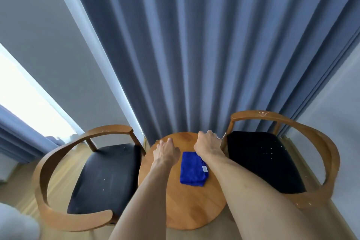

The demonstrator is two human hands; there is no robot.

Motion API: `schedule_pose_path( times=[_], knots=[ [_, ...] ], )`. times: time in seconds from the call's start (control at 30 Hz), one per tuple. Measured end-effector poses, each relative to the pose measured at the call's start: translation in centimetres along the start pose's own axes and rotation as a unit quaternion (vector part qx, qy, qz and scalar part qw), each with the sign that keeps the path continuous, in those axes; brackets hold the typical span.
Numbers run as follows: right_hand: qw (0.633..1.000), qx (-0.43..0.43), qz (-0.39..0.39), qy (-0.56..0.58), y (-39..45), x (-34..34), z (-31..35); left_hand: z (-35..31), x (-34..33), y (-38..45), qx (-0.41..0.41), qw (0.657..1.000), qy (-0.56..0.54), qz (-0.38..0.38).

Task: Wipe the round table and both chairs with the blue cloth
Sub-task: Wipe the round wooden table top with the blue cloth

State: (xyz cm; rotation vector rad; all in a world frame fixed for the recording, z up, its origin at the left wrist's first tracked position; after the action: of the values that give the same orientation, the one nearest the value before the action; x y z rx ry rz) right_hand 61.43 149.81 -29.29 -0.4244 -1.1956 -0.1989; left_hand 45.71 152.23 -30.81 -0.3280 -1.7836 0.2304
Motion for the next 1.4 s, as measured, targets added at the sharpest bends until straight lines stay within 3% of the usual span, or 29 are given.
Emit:
schedule_pose_path(
  times=[0.23,0.53,0.7,0.83,0.93,1.07,1.4],
  knots=[
    [0.996,0.002,0.087,0.002,9.5,-12.0,1.5,3.2,-6.7,12.2,0.023,0.998,0.028,0.045],
    [0.986,-0.019,0.156,-0.063,20.5,-32.4,-2.3,10.5,-22.6,24.8,0.031,0.992,0.076,0.101],
    [0.988,-0.08,0.129,-0.042,20.8,-41.2,-6.6,13.4,-29.7,29.5,0.035,0.992,0.081,0.085],
    [0.997,-0.061,0.036,-0.039,20.4,-44.5,-7.4,14.6,-32.6,33.2,0.023,0.996,0.076,0.033],
    [0.997,-0.063,-0.014,-0.048,21.3,-45.3,-7.8,16.3,-33.3,35.4,0.056,0.996,0.073,-0.005],
    [0.993,-0.096,-0.045,-0.044,25.1,-45.2,-7.4,18.4,-33.0,37.2,0.118,0.99,0.07,0.011],
    [0.984,-0.151,-0.097,-0.012,33.2,-44.8,-4.6,19.3,-33.8,37.6,0.093,0.994,0.048,0.019]
  ],
)
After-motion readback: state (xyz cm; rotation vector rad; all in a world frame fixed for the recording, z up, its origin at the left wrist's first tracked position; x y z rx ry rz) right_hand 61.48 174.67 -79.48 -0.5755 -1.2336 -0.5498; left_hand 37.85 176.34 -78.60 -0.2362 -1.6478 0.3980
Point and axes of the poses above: each hand's wrist, its own y-axis towards the middle knuckle, its own x-axis out of the back of the hand, z = x × y, the point moved 5 cm from there along y, towards the middle knuckle, and after that the axes turned 5 degrees about y, right-handed, at the moved point
